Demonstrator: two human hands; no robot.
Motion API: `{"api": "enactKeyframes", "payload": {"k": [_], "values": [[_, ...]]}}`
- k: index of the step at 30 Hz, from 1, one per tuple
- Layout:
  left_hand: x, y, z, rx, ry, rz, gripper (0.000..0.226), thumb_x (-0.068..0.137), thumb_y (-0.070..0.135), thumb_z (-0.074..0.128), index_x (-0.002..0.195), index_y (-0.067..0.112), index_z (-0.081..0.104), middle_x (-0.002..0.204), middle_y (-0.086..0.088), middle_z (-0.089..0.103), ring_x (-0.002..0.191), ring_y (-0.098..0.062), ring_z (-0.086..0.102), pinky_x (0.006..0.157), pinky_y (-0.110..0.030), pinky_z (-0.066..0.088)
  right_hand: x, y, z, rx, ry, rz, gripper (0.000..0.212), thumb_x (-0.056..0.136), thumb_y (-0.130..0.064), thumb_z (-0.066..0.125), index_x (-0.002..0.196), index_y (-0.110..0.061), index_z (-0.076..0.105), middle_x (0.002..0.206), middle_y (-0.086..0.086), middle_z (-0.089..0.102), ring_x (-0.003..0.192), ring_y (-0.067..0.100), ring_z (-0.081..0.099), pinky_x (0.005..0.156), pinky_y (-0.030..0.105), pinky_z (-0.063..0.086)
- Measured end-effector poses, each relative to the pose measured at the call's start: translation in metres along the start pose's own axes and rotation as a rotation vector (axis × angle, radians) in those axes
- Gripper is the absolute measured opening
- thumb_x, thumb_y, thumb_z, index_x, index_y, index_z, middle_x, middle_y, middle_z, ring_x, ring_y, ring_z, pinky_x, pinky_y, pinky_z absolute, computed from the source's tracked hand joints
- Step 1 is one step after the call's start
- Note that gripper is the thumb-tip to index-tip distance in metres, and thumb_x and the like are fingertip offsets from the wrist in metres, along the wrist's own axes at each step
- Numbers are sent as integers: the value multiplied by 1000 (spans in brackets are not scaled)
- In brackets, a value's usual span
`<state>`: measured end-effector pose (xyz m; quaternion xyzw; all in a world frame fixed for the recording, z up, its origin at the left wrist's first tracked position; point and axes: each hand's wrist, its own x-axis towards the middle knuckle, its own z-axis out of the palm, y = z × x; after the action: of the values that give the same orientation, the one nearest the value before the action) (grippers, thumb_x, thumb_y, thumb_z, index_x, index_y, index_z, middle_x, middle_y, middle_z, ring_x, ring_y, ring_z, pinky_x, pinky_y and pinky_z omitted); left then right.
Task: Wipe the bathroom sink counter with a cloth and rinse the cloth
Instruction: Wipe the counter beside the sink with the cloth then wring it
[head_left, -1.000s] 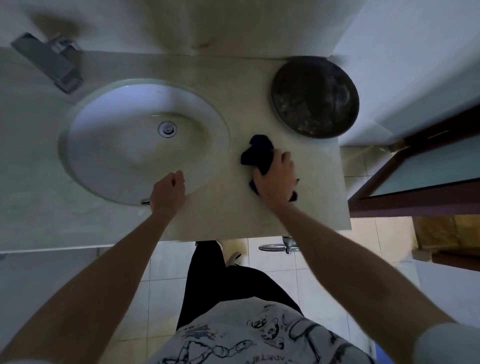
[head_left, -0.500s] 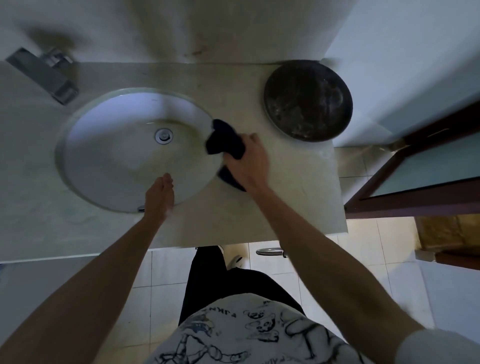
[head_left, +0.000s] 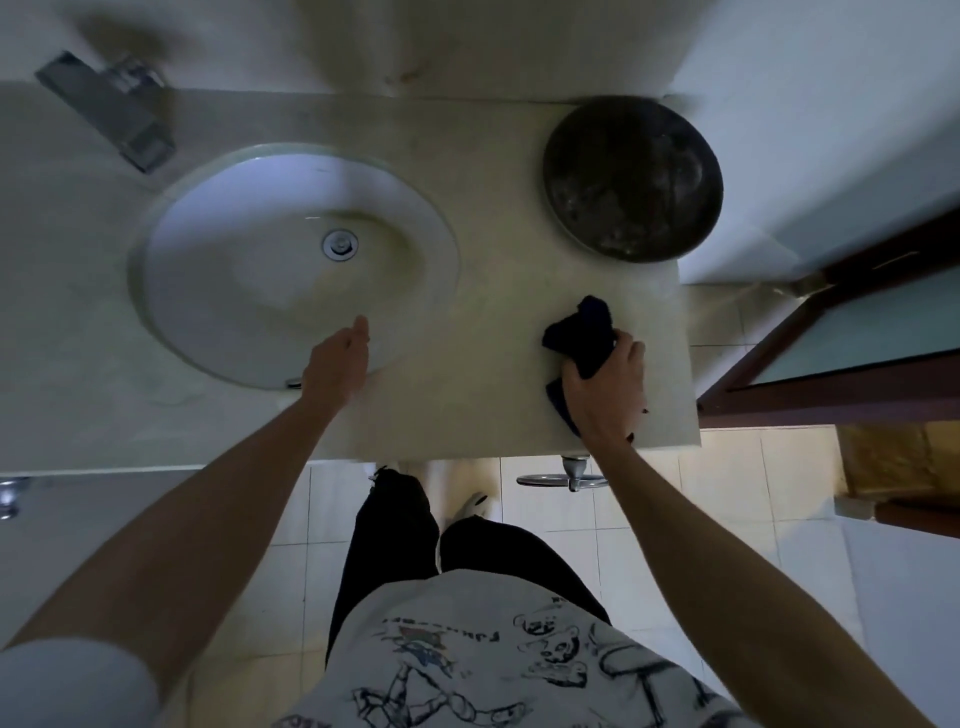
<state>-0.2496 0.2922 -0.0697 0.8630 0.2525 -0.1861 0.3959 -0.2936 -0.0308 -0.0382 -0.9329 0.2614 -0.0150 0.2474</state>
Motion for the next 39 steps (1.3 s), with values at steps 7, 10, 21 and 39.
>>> {"api": "enactKeyframes", "payload": {"k": [7,10,21,39], "values": [[7,6,-11,-239,-83,-125,72,102,65,24,124,11,66,121,-9,67,114,-27,61,109,-47,42,-69,-112,73,75,-68,-82,58,71,-40,65,120,-13,51,111,5,52,98,24,54,76,36,49],[17,0,-17,-387,-134,-187,75,100,69,21,135,15,59,129,-6,63,119,-24,58,112,-48,40,-87,-160,102,164,-123,-123,54,72,-38,70,118,-15,54,109,2,54,95,21,55,71,30,45],[38,-6,-23,-585,-220,-331,69,106,56,21,124,4,63,100,-6,61,95,-19,56,102,-41,41,39,-246,108,353,-72,-372,39,79,-14,63,117,-5,63,107,14,60,90,32,61,72,40,53],[51,-33,-8,-443,-268,-287,63,104,60,23,86,24,71,103,-6,73,107,-26,66,98,-44,48,239,-270,129,-422,-257,-593,64,93,-27,59,151,-18,32,153,20,29,141,45,25,110,58,26]]}}
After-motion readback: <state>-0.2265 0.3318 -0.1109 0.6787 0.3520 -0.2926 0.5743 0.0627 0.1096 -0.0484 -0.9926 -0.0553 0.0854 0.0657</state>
